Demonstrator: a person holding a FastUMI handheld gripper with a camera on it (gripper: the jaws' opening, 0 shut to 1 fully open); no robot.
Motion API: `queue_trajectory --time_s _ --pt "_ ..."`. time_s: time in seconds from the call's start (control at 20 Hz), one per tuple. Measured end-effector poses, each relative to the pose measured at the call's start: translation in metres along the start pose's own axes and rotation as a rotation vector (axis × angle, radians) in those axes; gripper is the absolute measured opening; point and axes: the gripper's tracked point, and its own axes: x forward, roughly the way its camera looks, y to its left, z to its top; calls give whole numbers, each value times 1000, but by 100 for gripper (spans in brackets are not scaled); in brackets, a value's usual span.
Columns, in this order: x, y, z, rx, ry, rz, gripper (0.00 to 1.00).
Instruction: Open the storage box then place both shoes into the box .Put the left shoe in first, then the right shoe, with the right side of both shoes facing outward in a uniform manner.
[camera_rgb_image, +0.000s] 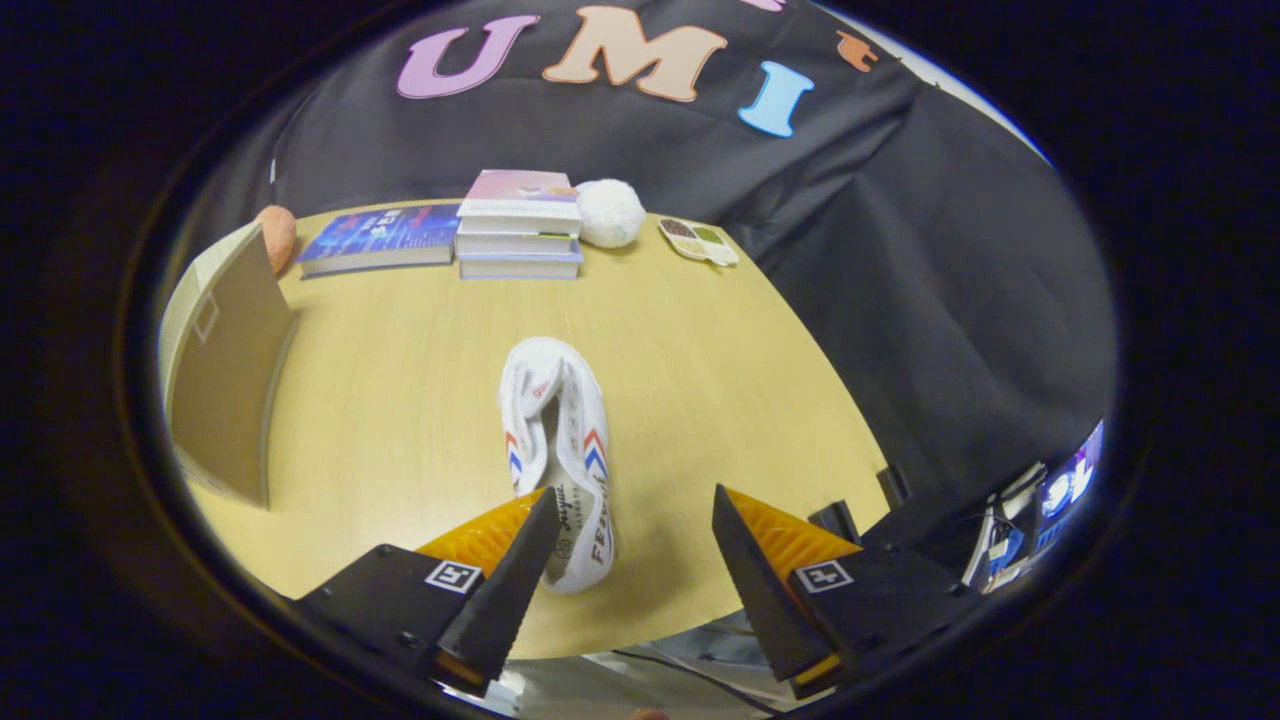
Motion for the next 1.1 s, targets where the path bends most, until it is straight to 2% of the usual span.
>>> queue_trajectory --time_s 0.4,0.75,1.1 --pt "49 9 -20 -80 48 47 98" --pt "88 13 6 -114 -4 81 96" --pt "115 26 30 -154 -116 144 78"
